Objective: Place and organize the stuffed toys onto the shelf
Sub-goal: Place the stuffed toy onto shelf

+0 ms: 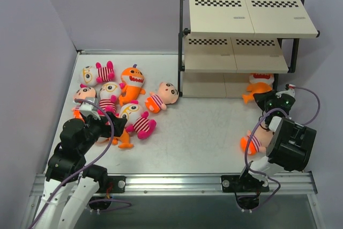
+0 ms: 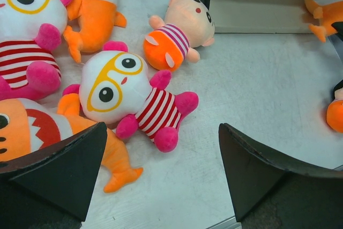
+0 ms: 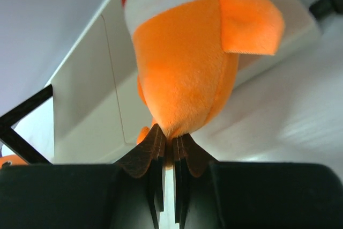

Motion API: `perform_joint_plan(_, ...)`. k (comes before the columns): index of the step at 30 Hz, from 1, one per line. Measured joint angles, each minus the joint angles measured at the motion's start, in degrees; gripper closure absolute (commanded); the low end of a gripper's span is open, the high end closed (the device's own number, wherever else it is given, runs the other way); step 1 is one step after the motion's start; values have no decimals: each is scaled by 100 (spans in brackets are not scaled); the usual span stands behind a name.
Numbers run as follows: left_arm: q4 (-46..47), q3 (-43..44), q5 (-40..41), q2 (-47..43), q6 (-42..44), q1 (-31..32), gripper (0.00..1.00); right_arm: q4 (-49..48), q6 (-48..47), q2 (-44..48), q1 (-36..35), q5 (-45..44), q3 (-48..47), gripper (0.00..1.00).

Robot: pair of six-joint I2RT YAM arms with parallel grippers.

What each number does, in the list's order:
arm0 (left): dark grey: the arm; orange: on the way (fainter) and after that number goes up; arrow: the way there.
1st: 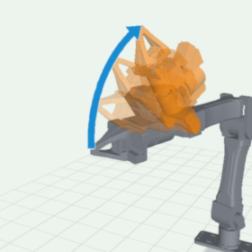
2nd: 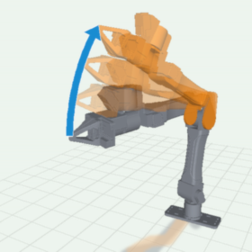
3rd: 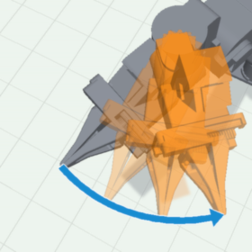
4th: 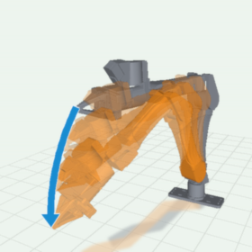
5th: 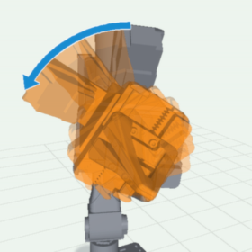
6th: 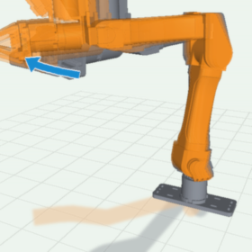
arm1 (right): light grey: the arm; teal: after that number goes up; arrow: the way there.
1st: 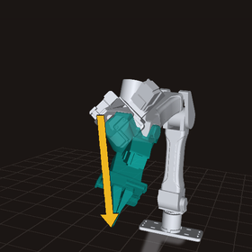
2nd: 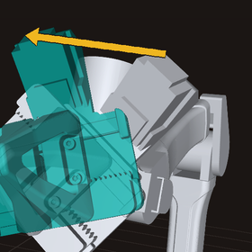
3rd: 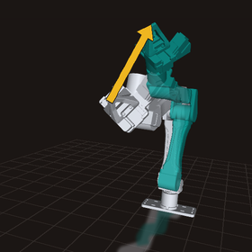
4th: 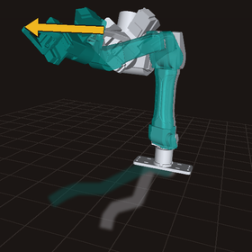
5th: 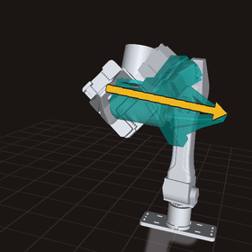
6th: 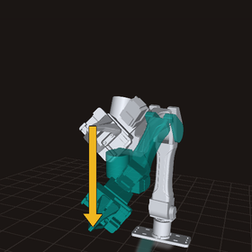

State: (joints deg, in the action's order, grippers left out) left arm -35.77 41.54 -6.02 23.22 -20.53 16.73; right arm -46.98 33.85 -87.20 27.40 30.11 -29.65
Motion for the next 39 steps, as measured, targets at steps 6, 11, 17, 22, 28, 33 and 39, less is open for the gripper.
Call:
perform_joint_plan(6, 0, 0, 39, -59, 0, 98, 6, 415, -361, -470, 234, 431, -944, 100)
perform_joint_plan(11, 0, -2, 109, -94, 0, 173, 6, 584, -634, -1088, 269, 1001, -1434, 100)
perform_joint_plan(17, -2, -7, 144, -96, 2, 280, 6, 826, -1019, -1447, 269, 1362, -1569, 100)
perform_joint_plan(22, -2, -7, 155, -96, 2, 310, 6, 1126, -1274, -1443, 269, 1156, -1657, 83)
perform_joint_plan(28, -2, -7, 175, -94, 2, 339, 6, 1320, -1335, -1239, 273, 566, -1665, 80)
perform_joint_plan(33, -2, -7, 177, -92, 0, 343, 6, 1303, -1261, -1137, 328, 367, -1683, 83)
perform_joint_plan(39, -2, -7, 214, -90, 0, 343, 6, 1145, -1025, -1137, 337, 334, -1687, 94)
